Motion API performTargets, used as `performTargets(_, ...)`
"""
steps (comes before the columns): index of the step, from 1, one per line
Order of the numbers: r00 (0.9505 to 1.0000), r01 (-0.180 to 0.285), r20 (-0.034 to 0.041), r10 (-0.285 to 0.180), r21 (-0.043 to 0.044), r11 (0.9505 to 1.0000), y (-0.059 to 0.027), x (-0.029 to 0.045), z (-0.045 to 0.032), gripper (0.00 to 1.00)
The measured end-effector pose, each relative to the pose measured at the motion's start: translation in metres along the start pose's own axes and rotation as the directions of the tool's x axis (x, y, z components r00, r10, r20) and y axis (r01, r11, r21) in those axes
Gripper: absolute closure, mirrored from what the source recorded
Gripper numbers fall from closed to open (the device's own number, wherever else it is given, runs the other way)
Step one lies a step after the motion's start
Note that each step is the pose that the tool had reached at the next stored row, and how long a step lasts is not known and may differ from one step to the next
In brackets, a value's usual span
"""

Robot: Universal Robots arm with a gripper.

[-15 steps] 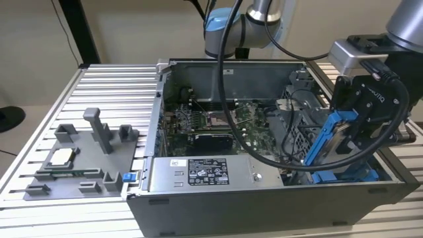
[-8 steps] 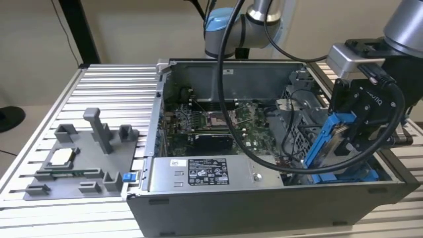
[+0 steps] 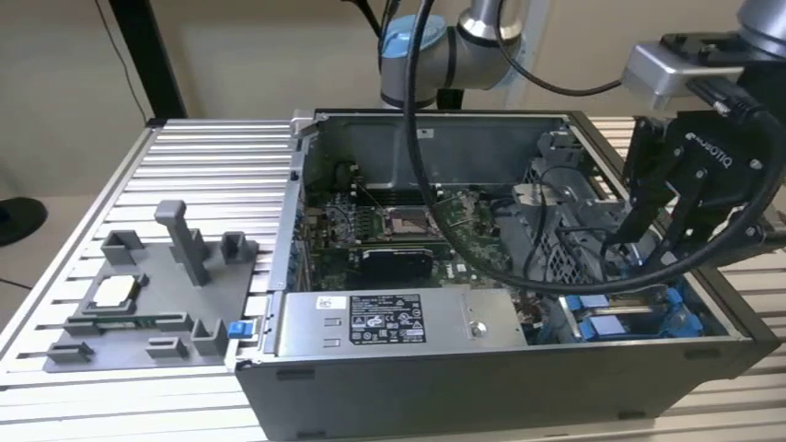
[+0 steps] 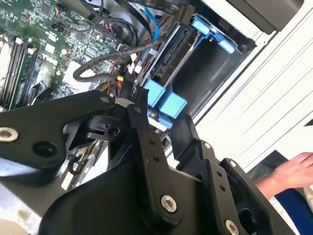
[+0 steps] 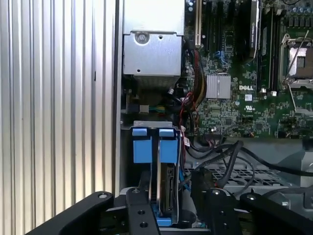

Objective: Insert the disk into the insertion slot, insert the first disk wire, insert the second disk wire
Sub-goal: 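Insert the disk into the insertion slot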

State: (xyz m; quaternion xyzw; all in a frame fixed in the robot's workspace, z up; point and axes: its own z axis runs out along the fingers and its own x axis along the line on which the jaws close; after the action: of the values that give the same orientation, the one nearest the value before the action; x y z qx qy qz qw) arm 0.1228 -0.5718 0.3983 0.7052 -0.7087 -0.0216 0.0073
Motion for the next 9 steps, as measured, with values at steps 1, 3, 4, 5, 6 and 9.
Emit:
performTargets(1, 1.0, 0.0, -0.0005, 0.0, -0.0002, 1.0, 0.0001, -0.0001, -0.0041, 0.0)
performTargets(3, 1.0, 0.0, -0.0003, 0.0, -0.0002, 1.0, 0.0004, -0.0003, -0.012, 0.0)
performTargets(4, 1.0, 0.0, 0.0001, 0.0, -0.0003, 1.0, 0.0005, -0.0005, -0.0121, 0.0)
performTargets(5, 1.0, 0.0, 0.0002, 0.0, 0.0009, 1.0, 0.0009, -0.0018, -0.0119, 0.0)
performTargets(6, 1.0, 0.0, -0.0004, 0.0, 0.0044, 1.0, 0.0016, -0.0044, -0.012, 0.0)
performTargets(9, 1.0, 0.0, -0.0004, 0.0, 0.0131, 0.9999, 0.0039, -0.0126, -0.0104, 0.0)
